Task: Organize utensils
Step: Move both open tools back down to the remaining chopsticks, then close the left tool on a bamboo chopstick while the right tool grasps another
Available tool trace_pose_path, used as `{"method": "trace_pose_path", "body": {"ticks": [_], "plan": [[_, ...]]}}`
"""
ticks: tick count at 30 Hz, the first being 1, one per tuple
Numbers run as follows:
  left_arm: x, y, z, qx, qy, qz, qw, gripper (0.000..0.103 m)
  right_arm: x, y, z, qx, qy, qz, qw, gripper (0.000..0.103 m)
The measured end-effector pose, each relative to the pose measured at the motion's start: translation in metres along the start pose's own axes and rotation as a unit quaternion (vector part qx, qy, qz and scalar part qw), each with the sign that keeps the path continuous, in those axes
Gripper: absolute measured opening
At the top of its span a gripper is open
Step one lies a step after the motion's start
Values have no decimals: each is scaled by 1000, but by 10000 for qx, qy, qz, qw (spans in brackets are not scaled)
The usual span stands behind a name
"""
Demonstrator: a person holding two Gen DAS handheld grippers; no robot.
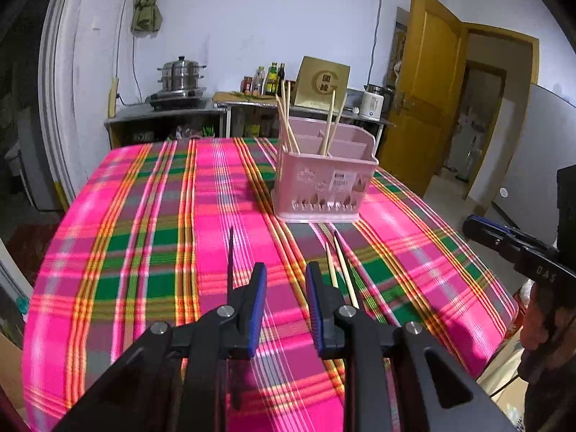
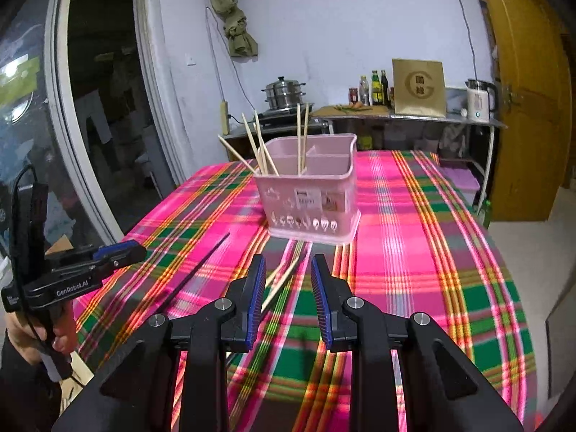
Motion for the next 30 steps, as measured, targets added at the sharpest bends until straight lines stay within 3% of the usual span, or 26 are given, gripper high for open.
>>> {"method": "trace_pose_path", "body": {"ticks": [16, 30], "plan": [[-30, 52, -25, -171, 178, 720, 9971, 23, -35, 43, -1, 35, 161, 676, 9976, 27], [-32, 109, -37, -125, 189, 1270, 9916, 24, -16, 118, -21, -25, 383, 1292, 9909, 24]]}}
Point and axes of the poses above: each gripper's, at about its wrist camera, not at the fingertips, and y roughly the way its jaws point, z to its left, x to its top, the point moved 5 cm from there along y, roughly the way its jaws point, and after that the axes turned 4 degrees about -y, right-handed, at the moved point
